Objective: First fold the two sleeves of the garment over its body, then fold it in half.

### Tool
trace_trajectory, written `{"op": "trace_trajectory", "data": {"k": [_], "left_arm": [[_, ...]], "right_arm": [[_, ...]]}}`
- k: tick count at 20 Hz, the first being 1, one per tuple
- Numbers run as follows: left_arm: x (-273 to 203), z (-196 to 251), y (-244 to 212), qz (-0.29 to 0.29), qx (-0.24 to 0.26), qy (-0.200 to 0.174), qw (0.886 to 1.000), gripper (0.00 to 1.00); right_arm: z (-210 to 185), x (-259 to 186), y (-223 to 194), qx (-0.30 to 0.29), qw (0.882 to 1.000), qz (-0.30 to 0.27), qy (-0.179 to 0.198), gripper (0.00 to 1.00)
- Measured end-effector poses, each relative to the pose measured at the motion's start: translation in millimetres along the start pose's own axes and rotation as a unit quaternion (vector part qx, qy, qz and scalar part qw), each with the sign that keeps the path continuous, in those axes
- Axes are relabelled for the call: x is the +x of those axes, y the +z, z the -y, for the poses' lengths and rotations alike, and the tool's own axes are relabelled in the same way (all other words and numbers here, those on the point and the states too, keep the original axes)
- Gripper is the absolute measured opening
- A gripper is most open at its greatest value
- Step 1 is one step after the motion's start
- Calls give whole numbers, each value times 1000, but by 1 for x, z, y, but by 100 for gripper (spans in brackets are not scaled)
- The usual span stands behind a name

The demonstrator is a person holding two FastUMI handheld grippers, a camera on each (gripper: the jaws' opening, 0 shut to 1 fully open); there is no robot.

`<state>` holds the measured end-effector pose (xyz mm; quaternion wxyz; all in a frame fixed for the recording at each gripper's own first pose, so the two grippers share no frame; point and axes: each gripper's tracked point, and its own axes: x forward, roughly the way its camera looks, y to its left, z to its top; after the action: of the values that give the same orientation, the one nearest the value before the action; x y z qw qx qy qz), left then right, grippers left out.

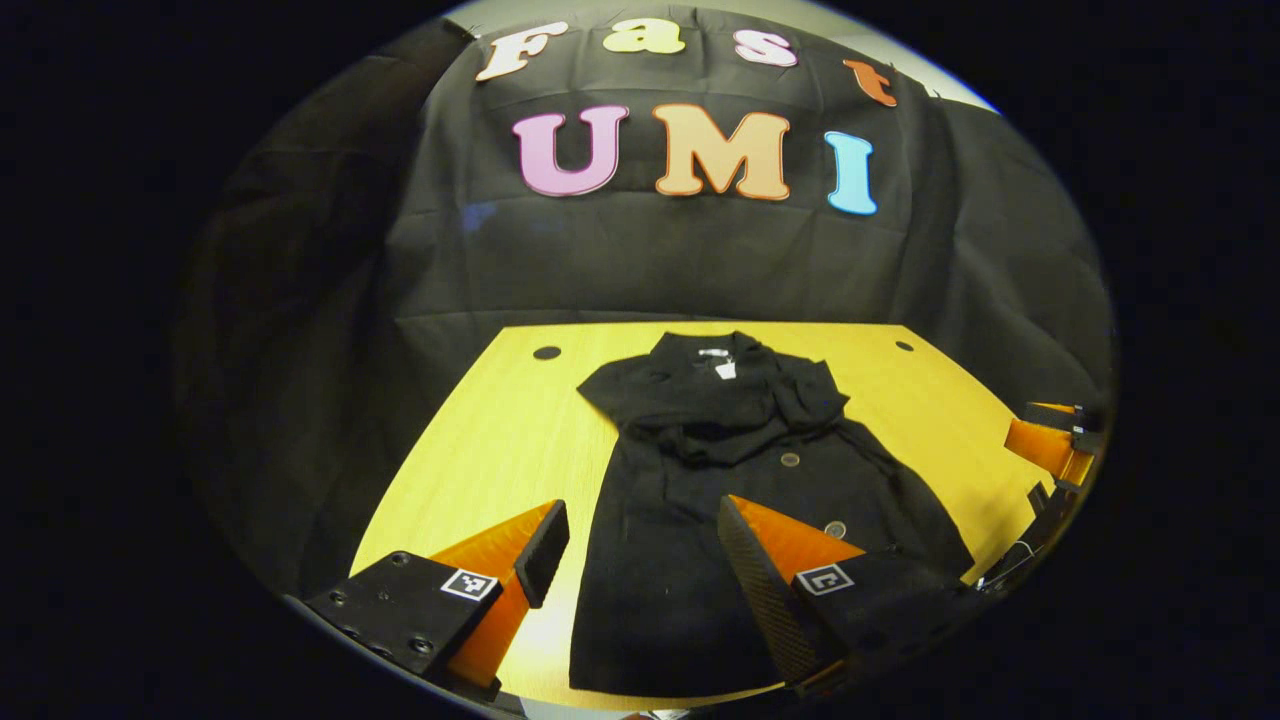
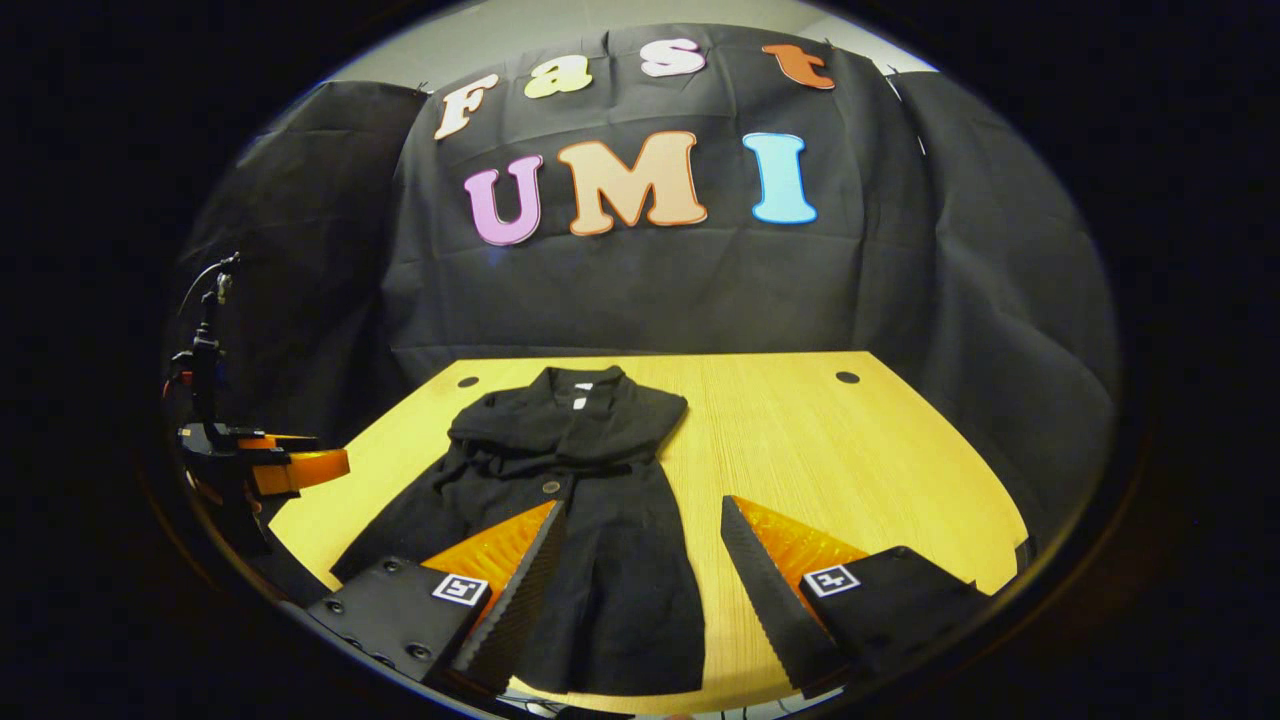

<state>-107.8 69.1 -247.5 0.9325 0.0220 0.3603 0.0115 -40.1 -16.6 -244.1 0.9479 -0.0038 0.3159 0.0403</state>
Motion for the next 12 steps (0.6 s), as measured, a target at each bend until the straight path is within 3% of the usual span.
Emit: {"op": "trace_trajectory", "data": {"k": [6,7,8,11,12], "left_arm": [[-7,-9,-72,-70,-13,8,997,93],[-7,-10,-82,-81,-14,10,997,93],[-8,-12,-91,-91,-16,12,996,93],[-4,-16,-115,-114,-19,18,993,93],[-3,-17,-122,-121,-21,18,992,89]], "right_arm": [[9,-1,-68,-14,997,-74,-18,94],[10,0,-80,-16,996,-88,-19,98],[12,-1,-91,-18,994,-102,-20,94],[16,-2,-122,-27,990,-137,-23,98],[18,-2,-131,-26,988,-148,-22,98]]}}
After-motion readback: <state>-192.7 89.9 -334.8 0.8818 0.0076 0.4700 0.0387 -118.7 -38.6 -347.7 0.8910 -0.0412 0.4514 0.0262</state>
